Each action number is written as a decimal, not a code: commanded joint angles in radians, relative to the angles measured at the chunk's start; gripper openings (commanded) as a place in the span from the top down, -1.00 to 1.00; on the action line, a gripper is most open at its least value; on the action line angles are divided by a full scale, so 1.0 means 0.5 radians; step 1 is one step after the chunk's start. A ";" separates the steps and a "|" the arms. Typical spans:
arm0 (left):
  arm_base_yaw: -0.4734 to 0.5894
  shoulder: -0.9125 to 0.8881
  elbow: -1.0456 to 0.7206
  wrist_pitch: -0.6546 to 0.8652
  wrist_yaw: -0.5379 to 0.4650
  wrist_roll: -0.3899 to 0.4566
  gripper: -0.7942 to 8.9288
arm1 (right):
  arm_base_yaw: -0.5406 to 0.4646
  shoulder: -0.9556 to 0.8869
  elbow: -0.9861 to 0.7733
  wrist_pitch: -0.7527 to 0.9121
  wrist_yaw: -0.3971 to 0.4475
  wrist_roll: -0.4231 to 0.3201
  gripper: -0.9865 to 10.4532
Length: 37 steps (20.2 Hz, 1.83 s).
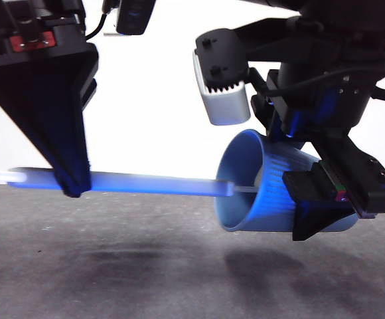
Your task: Pick up the cup brush,pick up the cup,insert the brush into the cup,clean the cup,put the cup brush back,put the cup back to the fixed position on the table
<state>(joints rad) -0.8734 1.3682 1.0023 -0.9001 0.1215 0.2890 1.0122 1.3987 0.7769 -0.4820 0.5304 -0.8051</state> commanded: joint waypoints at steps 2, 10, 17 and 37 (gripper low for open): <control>-0.011 0.007 0.002 0.064 0.024 0.001 0.85 | -0.003 0.006 0.002 0.016 -0.008 -0.014 0.85; -0.005 0.002 0.002 0.063 -0.049 -0.043 0.85 | -0.007 0.012 0.002 -0.009 0.029 -0.008 0.85; 0.065 -0.058 0.002 -0.142 -0.194 -0.042 0.85 | -0.101 0.011 0.002 -0.056 0.115 0.043 0.85; 0.037 -0.026 0.002 0.079 -0.014 -0.029 0.85 | 0.037 0.011 0.002 0.059 0.051 0.068 0.85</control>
<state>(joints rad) -0.8524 1.3495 1.0023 -0.8780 0.1112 0.2844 1.0264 1.3987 0.7769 -0.4629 0.5648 -0.7815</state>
